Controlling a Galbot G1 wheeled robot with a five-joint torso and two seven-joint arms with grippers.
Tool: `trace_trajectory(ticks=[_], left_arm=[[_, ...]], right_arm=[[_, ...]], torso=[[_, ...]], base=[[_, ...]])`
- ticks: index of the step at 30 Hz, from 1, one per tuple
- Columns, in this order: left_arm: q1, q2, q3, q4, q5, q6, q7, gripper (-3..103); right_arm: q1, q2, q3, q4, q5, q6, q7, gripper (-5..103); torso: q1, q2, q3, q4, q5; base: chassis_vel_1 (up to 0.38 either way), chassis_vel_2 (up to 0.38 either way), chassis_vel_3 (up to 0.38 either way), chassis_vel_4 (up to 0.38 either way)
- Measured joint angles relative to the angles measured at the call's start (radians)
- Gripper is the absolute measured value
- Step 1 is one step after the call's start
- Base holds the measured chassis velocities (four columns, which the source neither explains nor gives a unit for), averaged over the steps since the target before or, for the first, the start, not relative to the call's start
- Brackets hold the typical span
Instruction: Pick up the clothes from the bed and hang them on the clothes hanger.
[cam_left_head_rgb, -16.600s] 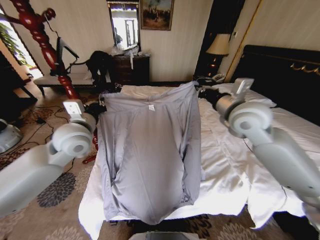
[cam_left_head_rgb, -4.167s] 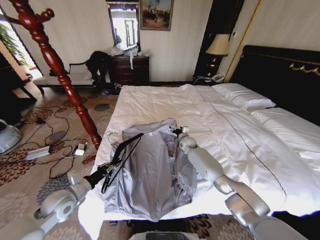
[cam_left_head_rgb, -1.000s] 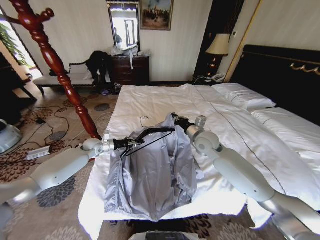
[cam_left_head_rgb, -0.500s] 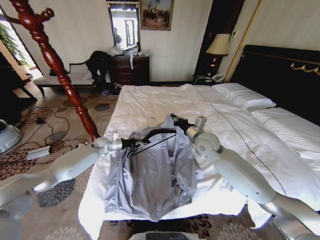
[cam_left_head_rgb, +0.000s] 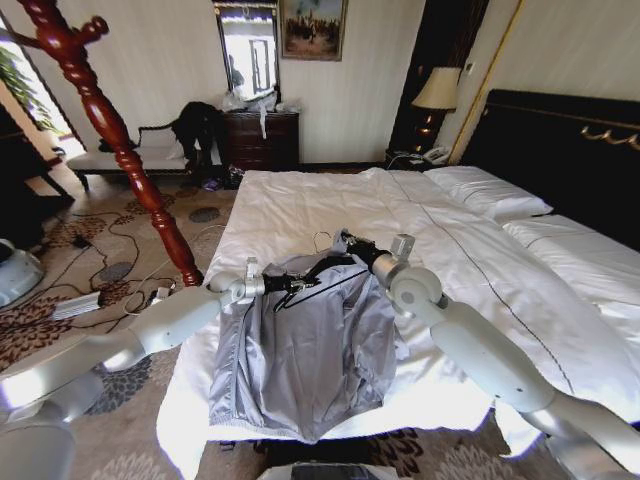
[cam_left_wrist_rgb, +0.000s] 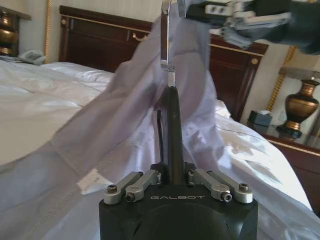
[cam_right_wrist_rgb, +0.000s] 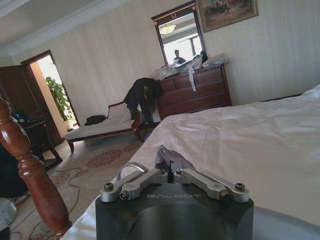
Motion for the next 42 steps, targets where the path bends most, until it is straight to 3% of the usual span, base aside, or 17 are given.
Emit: trace_trajectory(ticks=[6, 14, 29, 42], left_arm=[[-0.017, -0.023, -0.023, 0.06, -0.01, -0.012, -0.022, 16], [-0.006, -0.031, -0.02, 0.004, -0.022, -0.005, -0.044, 16], [0.022, 0.053, 0.015, -0.122, -0.027, 0.012, -0.035, 16], [-0.003, -0.049, 0.006, -0.019, -0.056, 0.013, -0.035, 16]], right_arm=[[-0.014, -0.021, 0.022, 0.034, 0.03, -0.006, 0.008, 0], [-0.022, -0.023, 0.028, 0.029, 0.029, -0.009, 0.01, 0], [-0.013, -0.03, 0.046, -0.05, -0.016, -0.011, -0.011, 0], [-0.051, -0.036, 0.018, 0.023, -0.015, -0.021, 0.002, 0]], torso=[[0.0, 0.0, 0.0, 0.0, 0.0002], [0.0, 0.0, 0.0, -0.0002, 0.0002], [0.0, 0.0, 0.0, 0.0002, 0.0002], [0.0, 0.0, 0.0, 0.0001, 0.0001]], base=[[0.0, 0.0, 0.0, 0.0], [0.0, 0.0, 0.0, 0.0], [0.0, 0.0, 0.0, 0.0], [0.0, 0.0, 0.0, 0.0]])
